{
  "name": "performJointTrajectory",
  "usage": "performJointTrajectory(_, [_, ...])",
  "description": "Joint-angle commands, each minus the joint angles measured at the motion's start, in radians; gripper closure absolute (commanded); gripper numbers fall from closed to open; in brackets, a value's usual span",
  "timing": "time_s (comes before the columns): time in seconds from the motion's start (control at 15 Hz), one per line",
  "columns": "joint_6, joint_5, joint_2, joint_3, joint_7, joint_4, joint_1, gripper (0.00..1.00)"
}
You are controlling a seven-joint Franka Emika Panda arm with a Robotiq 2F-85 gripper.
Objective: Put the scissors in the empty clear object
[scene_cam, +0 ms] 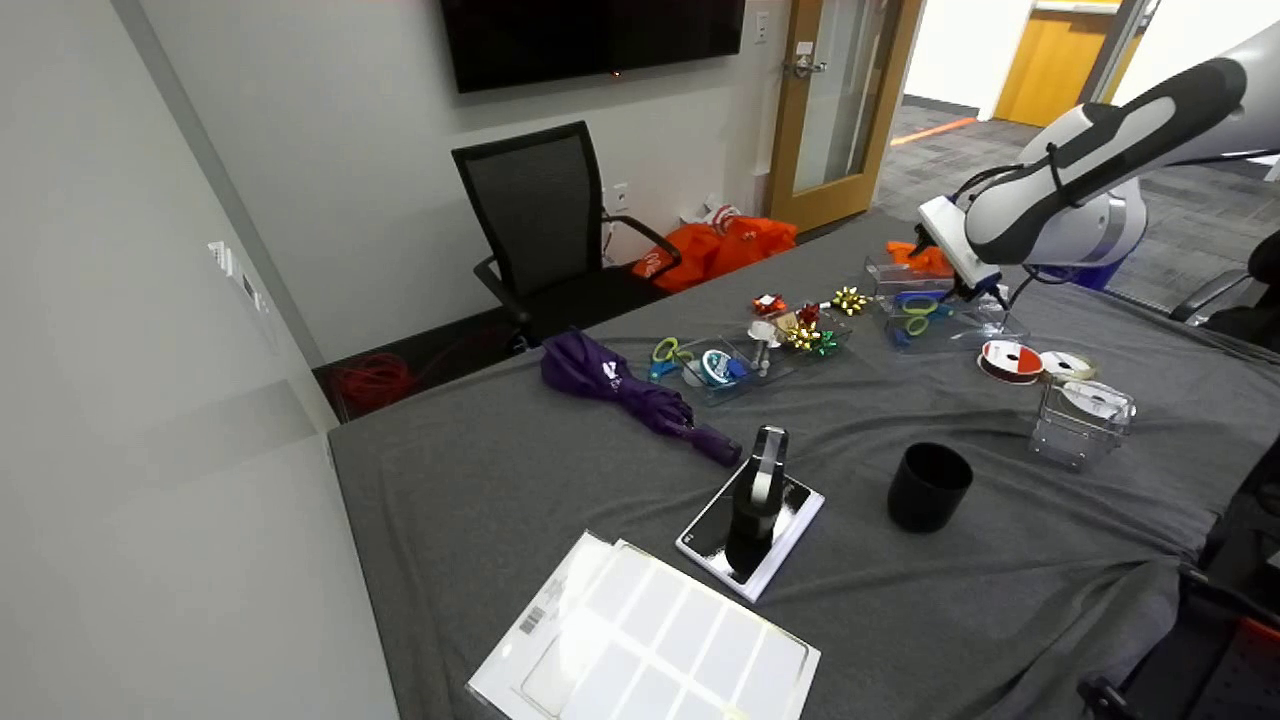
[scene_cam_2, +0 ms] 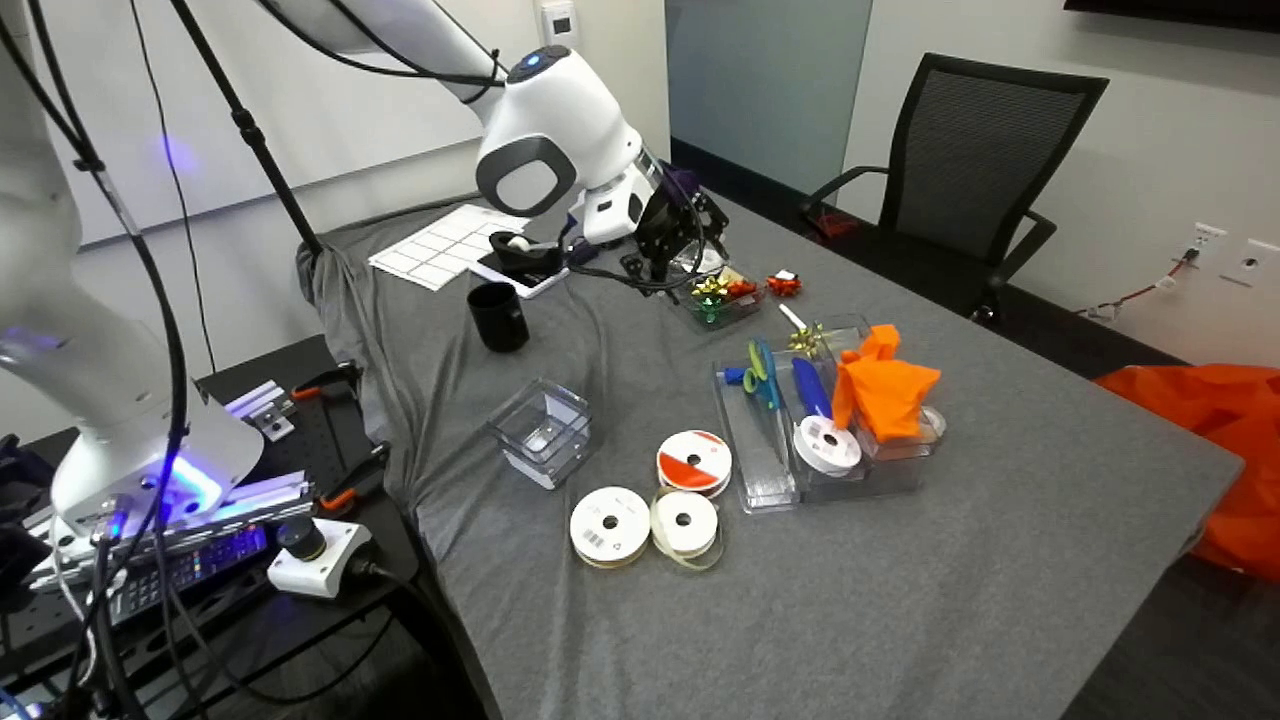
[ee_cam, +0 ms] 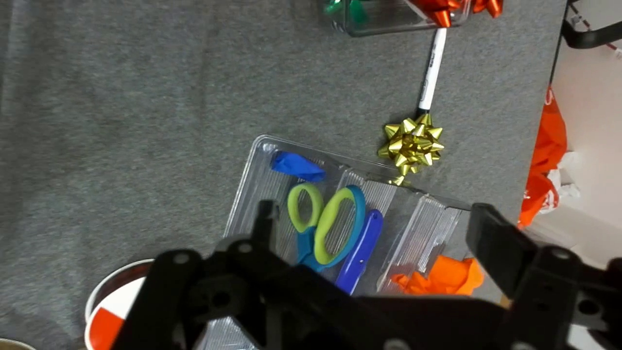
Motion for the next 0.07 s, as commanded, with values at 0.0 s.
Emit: performJointTrajectory(0.0, [-0.093,-0.020,-0.092,-0.025,-0.002,-0.076,0.014,0.00])
